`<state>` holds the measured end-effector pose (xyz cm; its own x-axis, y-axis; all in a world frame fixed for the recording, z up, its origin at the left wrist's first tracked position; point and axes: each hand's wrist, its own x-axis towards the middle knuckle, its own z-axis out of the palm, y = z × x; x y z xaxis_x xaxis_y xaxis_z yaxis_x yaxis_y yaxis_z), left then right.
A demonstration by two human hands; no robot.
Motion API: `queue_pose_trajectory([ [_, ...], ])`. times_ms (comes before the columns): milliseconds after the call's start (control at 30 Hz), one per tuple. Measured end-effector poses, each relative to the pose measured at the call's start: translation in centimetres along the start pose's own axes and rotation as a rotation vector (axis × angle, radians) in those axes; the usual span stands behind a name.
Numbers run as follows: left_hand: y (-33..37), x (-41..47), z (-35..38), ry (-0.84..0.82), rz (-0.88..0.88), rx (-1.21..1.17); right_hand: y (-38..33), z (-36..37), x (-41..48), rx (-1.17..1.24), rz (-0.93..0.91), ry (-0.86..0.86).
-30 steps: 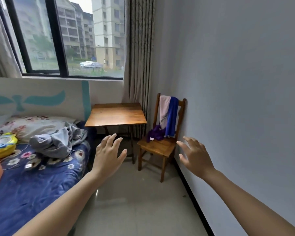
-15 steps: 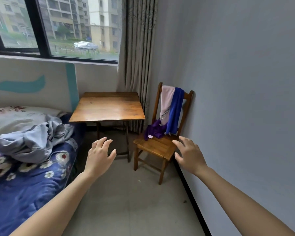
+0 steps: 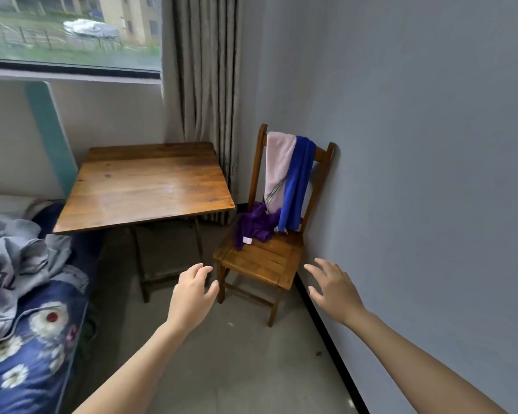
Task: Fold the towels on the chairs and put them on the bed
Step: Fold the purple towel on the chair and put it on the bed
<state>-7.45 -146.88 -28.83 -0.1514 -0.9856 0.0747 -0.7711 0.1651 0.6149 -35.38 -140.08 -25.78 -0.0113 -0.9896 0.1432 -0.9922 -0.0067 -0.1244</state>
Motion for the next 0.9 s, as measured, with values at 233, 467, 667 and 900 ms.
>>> queue_pose_trajectory([
  [233,2.0,7.1,6.2,-0.108,-0.064,-0.063,4.4,3.1,7.9,0.057,0.038,-0.097],
  [467,4.1,15.1,10.7,-0.143,-0.204,-0.096,9.7,5.8,17.2,0.136,0.046,-0.150],
  [667,3.2,18.8,13.7,-0.199,-0.334,-0.081,12.1,9.0,22.3,0.173,0.039,-0.253],
  [900,1.0,23.1,15.8,-0.274,-0.482,-0.034,14.4,12.2,27.2,0.191,0.035,-0.365],
])
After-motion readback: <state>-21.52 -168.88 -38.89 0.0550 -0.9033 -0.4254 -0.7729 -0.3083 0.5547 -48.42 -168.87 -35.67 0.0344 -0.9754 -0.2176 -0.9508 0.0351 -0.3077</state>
